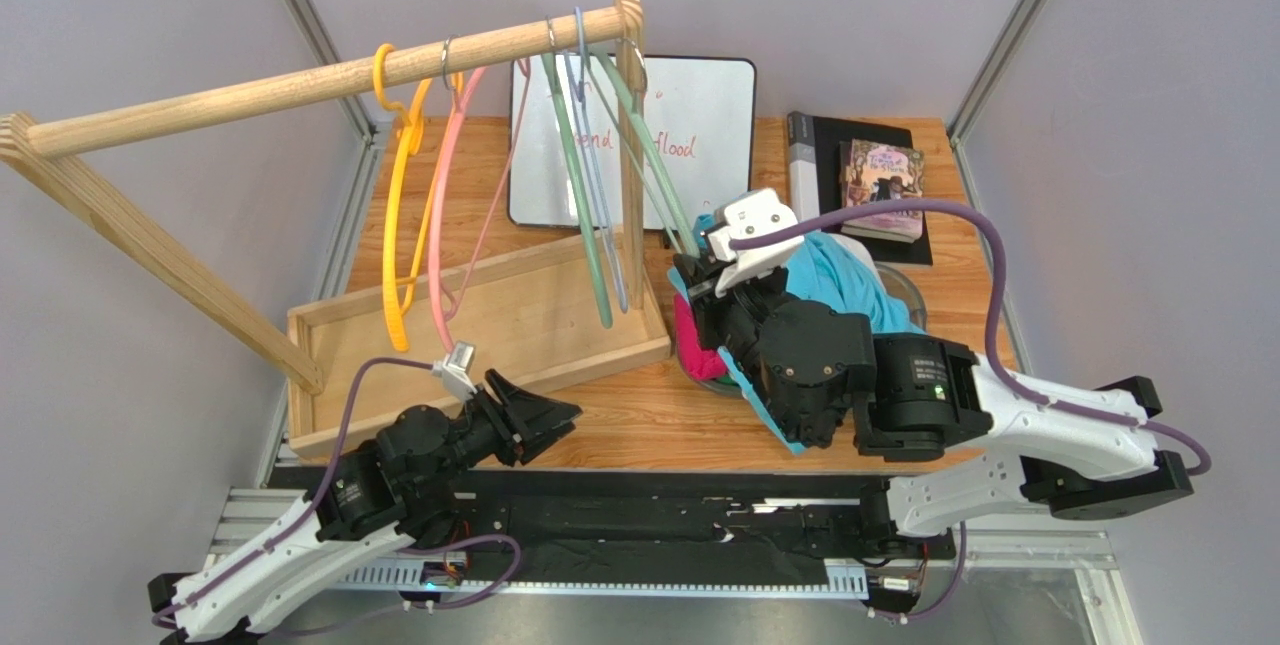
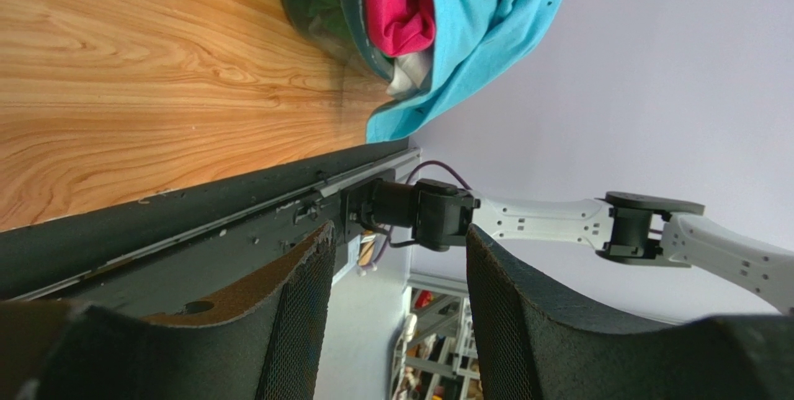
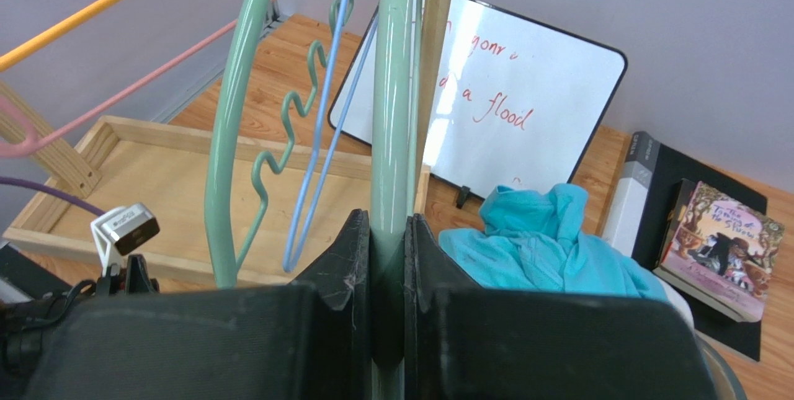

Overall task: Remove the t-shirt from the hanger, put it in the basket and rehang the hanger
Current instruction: Hang the hanger back to the clothesline with the right arm

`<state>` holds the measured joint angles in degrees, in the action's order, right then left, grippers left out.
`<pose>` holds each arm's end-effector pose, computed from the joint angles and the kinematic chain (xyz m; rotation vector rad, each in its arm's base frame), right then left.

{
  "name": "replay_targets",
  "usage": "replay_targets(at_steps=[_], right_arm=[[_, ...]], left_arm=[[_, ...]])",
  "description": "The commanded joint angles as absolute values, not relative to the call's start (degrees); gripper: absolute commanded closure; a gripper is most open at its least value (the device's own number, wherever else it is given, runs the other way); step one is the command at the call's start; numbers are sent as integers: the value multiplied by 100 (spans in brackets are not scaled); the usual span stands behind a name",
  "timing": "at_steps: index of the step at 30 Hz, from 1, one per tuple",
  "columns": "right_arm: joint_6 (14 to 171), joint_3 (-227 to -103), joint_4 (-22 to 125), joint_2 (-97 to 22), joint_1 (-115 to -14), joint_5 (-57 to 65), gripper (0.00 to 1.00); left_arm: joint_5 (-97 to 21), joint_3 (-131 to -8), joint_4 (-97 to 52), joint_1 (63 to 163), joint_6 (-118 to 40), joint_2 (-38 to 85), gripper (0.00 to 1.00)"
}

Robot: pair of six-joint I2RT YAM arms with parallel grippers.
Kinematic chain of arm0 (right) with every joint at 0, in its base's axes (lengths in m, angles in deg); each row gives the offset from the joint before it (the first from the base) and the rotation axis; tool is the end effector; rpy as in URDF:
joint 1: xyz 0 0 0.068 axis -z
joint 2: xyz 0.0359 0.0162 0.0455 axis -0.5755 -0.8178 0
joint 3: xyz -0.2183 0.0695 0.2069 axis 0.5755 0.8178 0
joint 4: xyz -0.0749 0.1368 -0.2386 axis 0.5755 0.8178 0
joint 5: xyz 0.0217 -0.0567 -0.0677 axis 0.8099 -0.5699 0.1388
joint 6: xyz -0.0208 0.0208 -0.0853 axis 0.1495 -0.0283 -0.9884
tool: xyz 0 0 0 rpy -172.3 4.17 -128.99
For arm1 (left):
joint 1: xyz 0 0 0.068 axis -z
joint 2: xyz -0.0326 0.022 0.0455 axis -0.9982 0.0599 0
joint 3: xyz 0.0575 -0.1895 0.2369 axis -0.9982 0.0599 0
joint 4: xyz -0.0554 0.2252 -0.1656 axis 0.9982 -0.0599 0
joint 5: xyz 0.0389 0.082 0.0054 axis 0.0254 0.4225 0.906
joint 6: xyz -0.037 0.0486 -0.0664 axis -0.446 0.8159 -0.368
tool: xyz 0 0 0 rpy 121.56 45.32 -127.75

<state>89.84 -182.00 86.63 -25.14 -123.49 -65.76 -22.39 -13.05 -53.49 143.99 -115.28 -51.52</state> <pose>0.0782 0.2397 0.5352 -0.4601 1.6082 0.2570 0.0694 -0.0898 0.2073 -0.6763 2.0582 -1.5758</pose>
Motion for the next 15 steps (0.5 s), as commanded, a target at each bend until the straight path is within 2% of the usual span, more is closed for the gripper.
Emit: replay_targets(at_steps=[1, 15], right_arm=[[8412, -18844, 8115, -2800, -12092, -6628, 100], [9105, -19030, 8079, -3399, -10879, -5415, 100]], left_arm=[[-2469, -1183, -5372, 14413, -11475, -5876, 41], [-2680, -911, -4916, 14413, -11396, -5902, 42]])
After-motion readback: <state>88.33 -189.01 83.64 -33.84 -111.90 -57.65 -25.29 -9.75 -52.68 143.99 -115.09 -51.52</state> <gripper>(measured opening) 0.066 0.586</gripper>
